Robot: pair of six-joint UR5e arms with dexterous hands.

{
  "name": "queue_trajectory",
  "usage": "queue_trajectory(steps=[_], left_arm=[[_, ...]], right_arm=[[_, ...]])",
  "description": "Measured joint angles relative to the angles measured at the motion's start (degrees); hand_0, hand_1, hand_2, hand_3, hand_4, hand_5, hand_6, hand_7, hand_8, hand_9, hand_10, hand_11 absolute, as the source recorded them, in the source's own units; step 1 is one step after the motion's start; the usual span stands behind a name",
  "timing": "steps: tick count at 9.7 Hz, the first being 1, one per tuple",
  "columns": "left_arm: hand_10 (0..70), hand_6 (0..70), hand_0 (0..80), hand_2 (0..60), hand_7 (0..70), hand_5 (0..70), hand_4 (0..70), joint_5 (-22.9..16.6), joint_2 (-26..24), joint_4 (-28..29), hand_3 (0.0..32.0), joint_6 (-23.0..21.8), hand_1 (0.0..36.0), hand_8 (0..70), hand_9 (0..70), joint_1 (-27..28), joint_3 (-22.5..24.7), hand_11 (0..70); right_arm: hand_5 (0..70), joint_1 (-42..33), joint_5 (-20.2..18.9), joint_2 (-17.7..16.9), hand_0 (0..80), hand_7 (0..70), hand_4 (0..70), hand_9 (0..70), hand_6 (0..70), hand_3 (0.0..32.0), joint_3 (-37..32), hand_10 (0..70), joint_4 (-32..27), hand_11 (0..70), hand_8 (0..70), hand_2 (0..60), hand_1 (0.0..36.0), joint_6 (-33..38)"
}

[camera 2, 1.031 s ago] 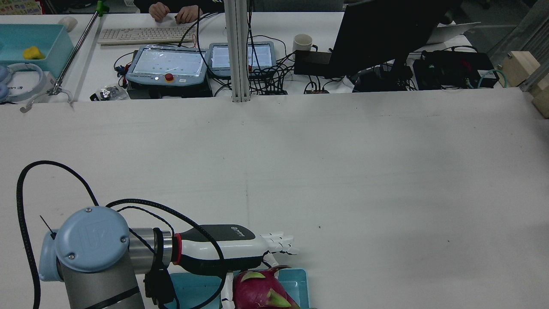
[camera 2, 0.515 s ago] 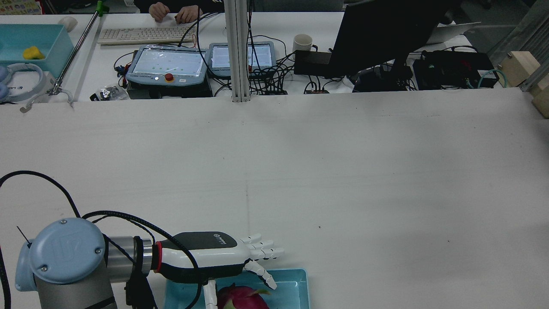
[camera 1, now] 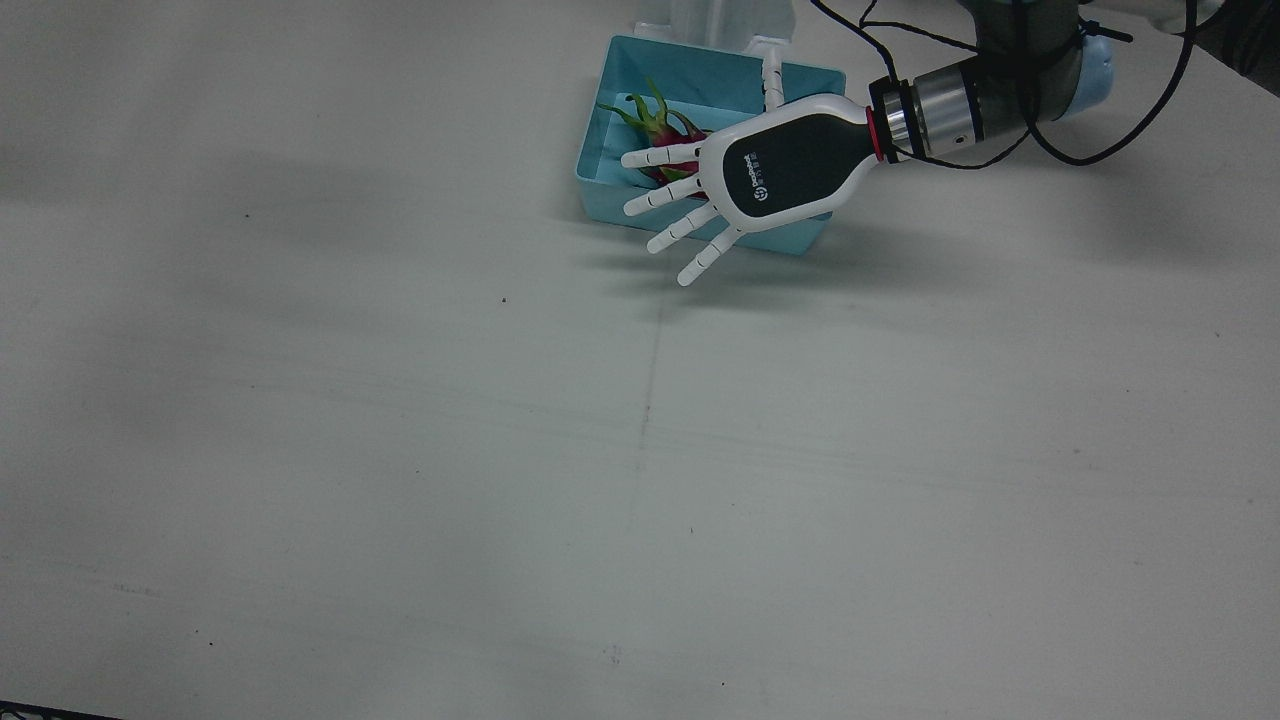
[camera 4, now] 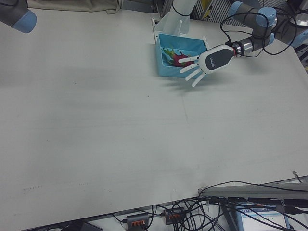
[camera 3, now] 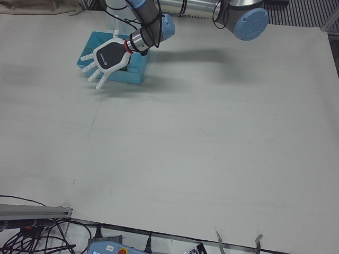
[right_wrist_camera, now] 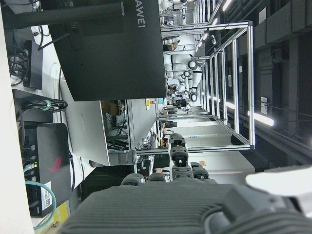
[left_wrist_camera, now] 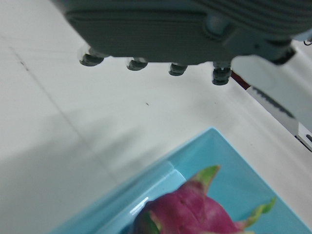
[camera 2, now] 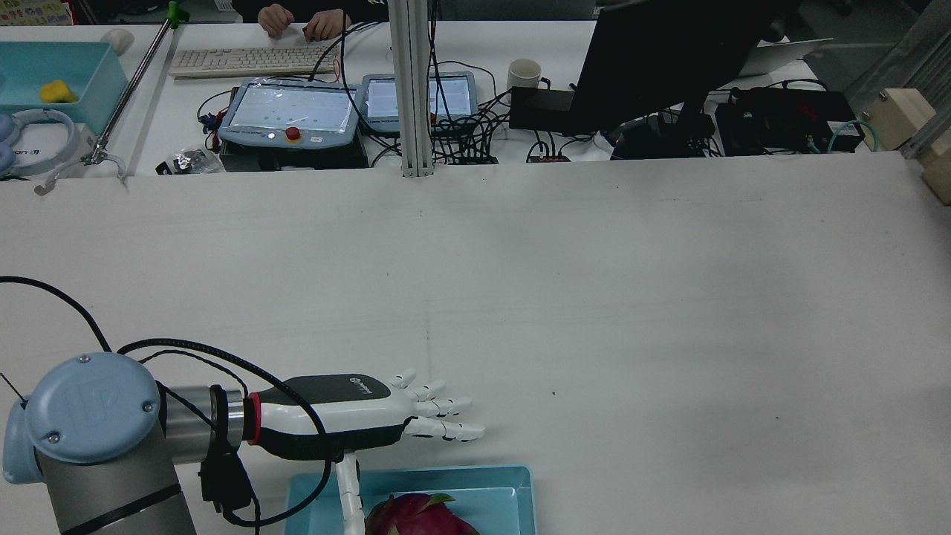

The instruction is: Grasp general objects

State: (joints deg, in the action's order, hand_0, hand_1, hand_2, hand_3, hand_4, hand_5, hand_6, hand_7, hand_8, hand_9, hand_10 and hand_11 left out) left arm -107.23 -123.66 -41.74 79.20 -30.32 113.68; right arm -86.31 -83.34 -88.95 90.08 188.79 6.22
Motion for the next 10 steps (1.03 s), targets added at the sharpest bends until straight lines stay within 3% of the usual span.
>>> queue_trajectory(steps=[1, 2, 3, 4, 5, 6, 8, 9, 10], left_arm=[[0.0, 0.0, 45.7, 0.0, 8.8, 0.9, 0.0, 1.40, -1.98, -1.24, 6.6, -0.19, 0.0, 0.0, 0.3, -2.25, -0.78, 0.0], [0.0, 0.0, 46.0, 0.0, 10.1, 0.8, 0.0, 2.89, -5.08, -2.58, 10.8, -0.54, 0.0, 0.0, 0.6, -5.19, -2.54, 0.0], [0.0, 0.0, 46.1, 0.0, 10.4, 1.0, 0.0, 3.75, -8.30, -3.18, 12.0, -1.82, 0.0, 0.0, 0.6, -8.21, -4.60, 0.0], [0.0, 0.0, 46.0, 0.0, 12.2, 1.6, 1.6, 4.27, -11.28, -3.35, 4.0, -3.52, 0.0, 0.0, 1.0, -11.40, -6.29, 0.0], [0.0, 2.3, 46.1, 0.0, 15.8, 2.6, 8.9, 4.94, -13.28, -2.73, 0.0, -5.64, 0.0, 0.1, 1.7, -14.65, -7.33, 0.0], [0.0, 4.3, 46.0, 0.0, 16.7, 3.6, 11.8, 5.92, -14.14, -0.98, 0.0, -9.06, 0.0, 0.6, 1.9, -17.70, -8.00, 0.0], [0.0, 7.5, 46.6, 0.0, 19.2, 6.9, 14.9, 8.36, -12.79, 4.88, 0.0, -17.32, 0.4, 0.5, 2.4, -23.20, -9.83, 0.1], [0.5, 10.9, 46.5, 0.0, 22.4, 11.2, 21.1, 9.07, -10.24, 9.11, 0.0, -21.54, 0.4, 2.6, 3.0, -26.20, -10.96, 0.8], [1.8, 10.4, 47.1, 0.0, 22.1, 11.4, 19.1, 9.77, -5.77, 15.91, 0.0, -26.44, 3.1, 1.1, 3.0, -29.28, -12.74, 2.9]], right_arm=[[0.0, 0.00, 0.01, 0.00, 0.0, 0.0, 0.0, 0.0, 0.0, 0.0, 0.07, 0.0, 0.02, 0.0, 0.0, 0.0, 0.0, -0.06], [0.0, 0.00, -0.01, 0.00, 0.0, 0.0, 0.0, 0.0, 0.0, 0.0, 0.15, 0.0, 0.05, 0.0, 0.0, 0.0, 0.0, -0.13], [0.0, 0.00, -0.03, 0.00, 0.0, 0.0, 0.0, 0.0, 0.0, 0.0, 0.23, 0.0, 0.07, 0.0, 0.0, 0.0, 0.0, -0.18], [0.0, 0.00, -0.05, 0.00, 0.0, 0.0, 0.0, 0.0, 0.0, 0.0, 0.29, 0.0, 0.08, 0.0, 0.0, 0.0, 0.0, -0.21], [0.0, -0.02, -0.04, 0.00, 0.0, 0.0, 0.0, 0.0, 0.0, 0.0, 0.36, 0.0, 0.08, 0.0, 0.0, 0.0, 0.0, -0.23], [0.0, -0.09, -0.04, 0.00, 0.0, 0.0, 0.0, 0.0, 0.0, 0.0, 0.39, 0.0, 0.09, 0.0, 0.0, 0.0, 0.0, -0.23], [0.0, -0.09, -0.06, 0.00, 0.0, 0.0, 0.0, 0.0, 0.0, 0.0, 0.43, 0.0, 0.06, 0.0, 0.0, 0.0, 0.0, -0.24], [0.0, -0.09, -0.04, 0.00, 0.0, 0.0, 0.0, 0.0, 0.0, 0.0, 0.42, 0.0, 0.07, 0.0, 0.0, 0.0, 0.0, -0.24], [0.0, -0.09, -0.04, 0.00, 0.0, 0.0, 0.0, 0.0, 0.0, 0.0, 0.31, 0.0, 0.06, 0.0, 0.0, 0.0, 0.0, -0.19]])
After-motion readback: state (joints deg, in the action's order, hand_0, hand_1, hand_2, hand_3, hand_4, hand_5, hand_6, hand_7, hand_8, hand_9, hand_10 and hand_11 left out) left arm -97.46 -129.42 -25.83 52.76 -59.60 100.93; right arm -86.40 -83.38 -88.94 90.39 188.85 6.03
